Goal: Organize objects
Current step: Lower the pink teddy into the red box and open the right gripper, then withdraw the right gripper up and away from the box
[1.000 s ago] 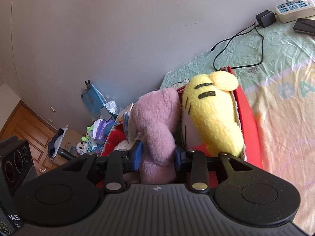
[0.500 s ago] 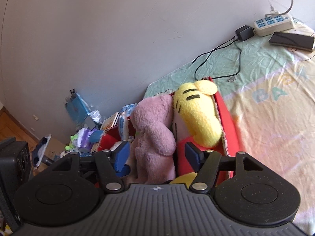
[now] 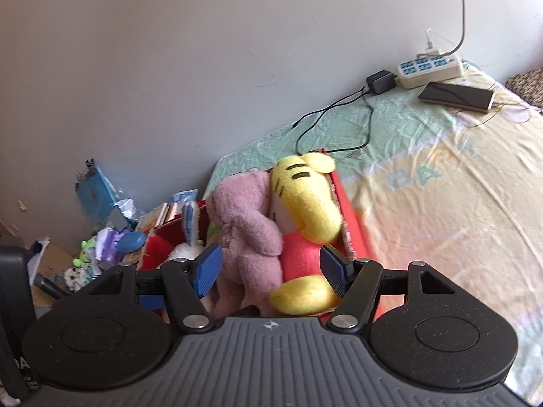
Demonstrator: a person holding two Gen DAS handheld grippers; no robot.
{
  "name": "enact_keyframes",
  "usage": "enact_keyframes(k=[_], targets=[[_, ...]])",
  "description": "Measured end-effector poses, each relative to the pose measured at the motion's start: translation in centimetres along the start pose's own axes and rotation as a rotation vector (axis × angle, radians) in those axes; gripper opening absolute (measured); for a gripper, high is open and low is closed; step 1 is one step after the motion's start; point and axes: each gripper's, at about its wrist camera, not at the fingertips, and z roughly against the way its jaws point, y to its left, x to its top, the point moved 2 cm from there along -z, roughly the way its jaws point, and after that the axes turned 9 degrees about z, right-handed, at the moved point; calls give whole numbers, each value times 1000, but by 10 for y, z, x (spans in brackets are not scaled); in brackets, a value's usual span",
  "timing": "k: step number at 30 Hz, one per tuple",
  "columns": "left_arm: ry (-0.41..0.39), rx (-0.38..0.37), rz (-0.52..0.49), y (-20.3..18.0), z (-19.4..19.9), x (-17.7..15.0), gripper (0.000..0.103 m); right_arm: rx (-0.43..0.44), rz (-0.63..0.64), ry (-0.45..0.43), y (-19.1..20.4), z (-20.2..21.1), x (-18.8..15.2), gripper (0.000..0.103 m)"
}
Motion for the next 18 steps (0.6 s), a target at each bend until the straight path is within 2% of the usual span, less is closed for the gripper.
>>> enact_keyframes(k=[9, 14, 18], targets=[[-36, 5, 35, -18, 24, -7, 95, -120, 36, 17, -16, 15, -2, 69], [-48, 48, 11, -51, 29, -14, 96, -149, 47, 54, -38, 24, -4, 69], [-7, 74, 8, -80, 22, -19, 97, -206, 93, 73, -56, 34, -7, 69]])
